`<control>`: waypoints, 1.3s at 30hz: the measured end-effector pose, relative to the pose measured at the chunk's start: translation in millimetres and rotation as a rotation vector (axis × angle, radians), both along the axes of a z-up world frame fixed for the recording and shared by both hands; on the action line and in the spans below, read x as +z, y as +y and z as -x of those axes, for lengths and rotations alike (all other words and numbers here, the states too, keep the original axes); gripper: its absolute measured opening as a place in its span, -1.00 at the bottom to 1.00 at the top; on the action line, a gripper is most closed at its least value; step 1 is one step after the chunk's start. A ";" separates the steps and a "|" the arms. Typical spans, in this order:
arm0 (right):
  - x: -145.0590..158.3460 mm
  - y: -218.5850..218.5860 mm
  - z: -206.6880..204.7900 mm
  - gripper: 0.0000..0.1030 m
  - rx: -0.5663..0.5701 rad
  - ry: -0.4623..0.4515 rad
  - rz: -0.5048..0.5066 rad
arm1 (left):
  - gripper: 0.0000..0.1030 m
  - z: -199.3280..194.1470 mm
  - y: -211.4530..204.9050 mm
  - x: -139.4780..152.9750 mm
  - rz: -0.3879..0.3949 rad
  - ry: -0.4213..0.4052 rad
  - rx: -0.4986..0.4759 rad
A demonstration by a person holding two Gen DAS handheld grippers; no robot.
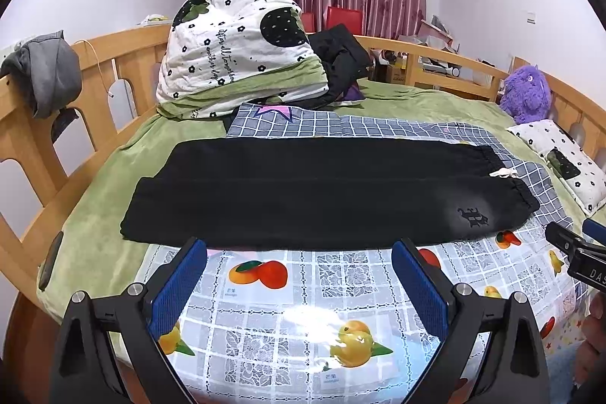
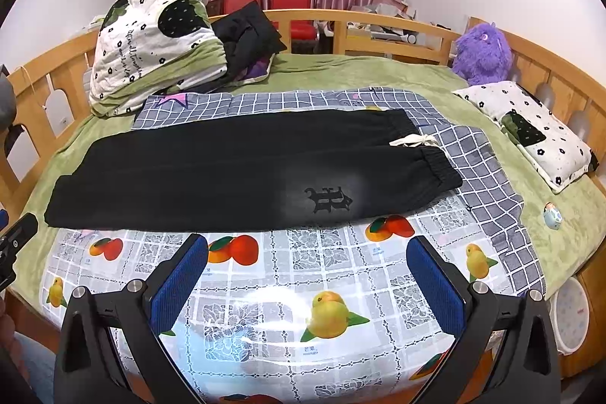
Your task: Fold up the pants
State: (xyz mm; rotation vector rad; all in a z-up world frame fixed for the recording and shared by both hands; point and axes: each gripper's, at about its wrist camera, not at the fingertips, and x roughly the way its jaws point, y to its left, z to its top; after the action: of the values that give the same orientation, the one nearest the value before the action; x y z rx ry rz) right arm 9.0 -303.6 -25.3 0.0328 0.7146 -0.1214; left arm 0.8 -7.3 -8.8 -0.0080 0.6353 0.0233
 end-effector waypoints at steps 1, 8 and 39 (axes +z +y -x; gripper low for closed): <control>0.0 0.3 0.0 0.99 0.000 -0.001 0.000 | 0.92 0.0 0.9 0.2 0.000 0.002 0.000; 0.4 1.2 0.3 0.99 0.002 -0.004 -0.002 | 0.92 -0.9 2.6 2.0 0.001 0.002 0.005; 2.1 3.1 1.7 0.99 0.006 -0.006 -0.001 | 0.92 -1.0 3.0 2.5 0.006 0.004 0.006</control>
State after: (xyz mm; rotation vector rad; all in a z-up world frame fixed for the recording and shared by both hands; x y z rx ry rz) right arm 7.4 -300.5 -23.2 0.0321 0.7088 -0.1147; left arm 1.8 -4.3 -6.2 -0.0154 0.6395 0.0270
